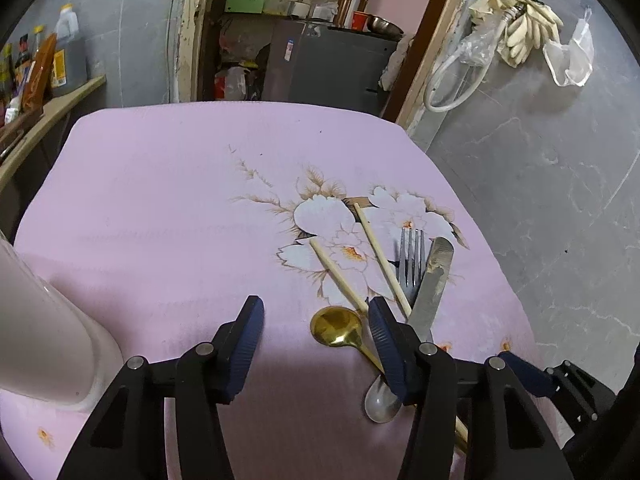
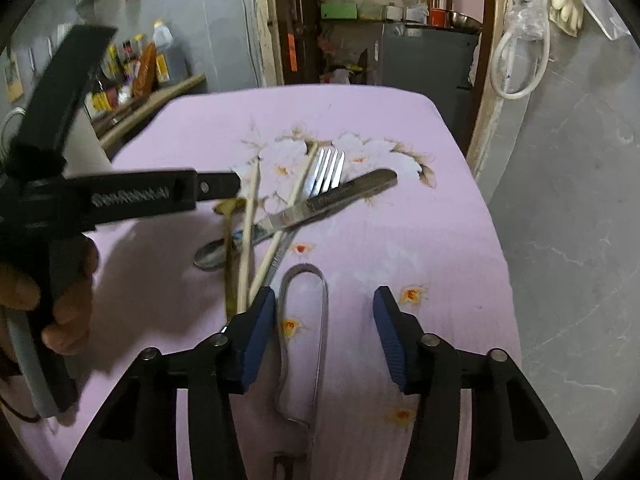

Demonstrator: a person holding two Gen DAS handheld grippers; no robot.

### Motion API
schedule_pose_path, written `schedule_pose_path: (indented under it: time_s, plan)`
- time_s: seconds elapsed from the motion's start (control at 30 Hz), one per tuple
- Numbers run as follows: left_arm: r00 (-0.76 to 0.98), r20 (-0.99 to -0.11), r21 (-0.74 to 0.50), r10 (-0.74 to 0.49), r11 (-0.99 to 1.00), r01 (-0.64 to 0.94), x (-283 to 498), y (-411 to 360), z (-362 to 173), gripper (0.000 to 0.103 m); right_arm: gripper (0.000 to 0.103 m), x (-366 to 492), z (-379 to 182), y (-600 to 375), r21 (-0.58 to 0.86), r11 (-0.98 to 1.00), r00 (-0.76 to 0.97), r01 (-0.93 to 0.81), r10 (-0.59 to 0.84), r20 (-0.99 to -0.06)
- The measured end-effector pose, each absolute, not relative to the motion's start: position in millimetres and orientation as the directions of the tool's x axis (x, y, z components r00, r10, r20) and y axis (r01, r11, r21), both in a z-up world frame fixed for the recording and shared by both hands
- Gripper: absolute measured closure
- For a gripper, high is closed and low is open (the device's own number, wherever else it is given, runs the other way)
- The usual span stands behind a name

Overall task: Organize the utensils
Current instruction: 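Lower the left gripper onto a wooden chopstick while the right gripper lowers onto silver tongs, then close both grippers and lift the chopstick and the tongs off the cloth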

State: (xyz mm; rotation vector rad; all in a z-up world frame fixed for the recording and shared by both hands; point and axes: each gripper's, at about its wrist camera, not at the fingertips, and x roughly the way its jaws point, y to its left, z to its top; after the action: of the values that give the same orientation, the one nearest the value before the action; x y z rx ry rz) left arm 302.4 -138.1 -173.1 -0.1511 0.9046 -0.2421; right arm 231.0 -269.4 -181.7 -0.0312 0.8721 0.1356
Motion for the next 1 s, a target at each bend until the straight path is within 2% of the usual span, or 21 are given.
schedule_pose_path:
  time_s: [0.1,0.17,0.2,0.3,0.5,0.6,0.9,1.0]
  plan:
    - [0.587,-0.761,-0.236,-0.276,0.961,0.146,305.1,-137.4,-174.2,0.051,0.066,232.0,-179.2,-265.1,-0.004,0.991,0.638,-0.134,0.083,-0.766]
    - [0.585,-0.761,-0.237,-0.281,0.960,0.152,307.3,-137.8,-173.9,0.051,0.078,234.3,-177.9,-267.4,0.002,0.991,0.640,-0.136,0.089,-0.763]
    - [0.581,-0.762,-0.240,-0.286,0.958,0.157,309.1,-138.7,-173.8,0.053,0.079,237.2,-177.0,-268.8,0.006,0.991,0.639,-0.133,0.090,-0.764]
    - [0.563,-0.766,-0.259,-0.310,0.951,0.171,314.9,-141.3,-174.8,0.054,0.079,247.0,-178.1,-277.0,0.042,0.991,0.635,-0.125,0.113,-0.764]
    - [0.512,-0.789,-0.289,-0.340,0.940,0.180,330.5,-153.5,-179.4,0.064,0.080,268.4,-176.9,-291.9,0.121,0.986,0.650,-0.110,0.164,-0.742]
    - [0.516,-0.792,-0.282,-0.326,0.945,0.164,335.1,-156.5,-179.8,0.067,0.080,279.8,-177.9,-298.3,0.152,0.983,0.656,-0.104,0.183,-0.733]
    - [0.463,-0.839,-0.275,-0.286,0.957,0.094,353.0,-154.4,-181.3,0.089,0.080,292.8,-174.0,-304.5,0.201,0.974,0.674,-0.102,0.216,-0.706]
    - [0.427,-0.867,-0.233,-0.258,0.966,0.111,358.0,-159.9,-180.4,0.092,0.080,291.6,-171.5,-305.0,0.209,0.972,0.679,-0.104,0.223,-0.700]
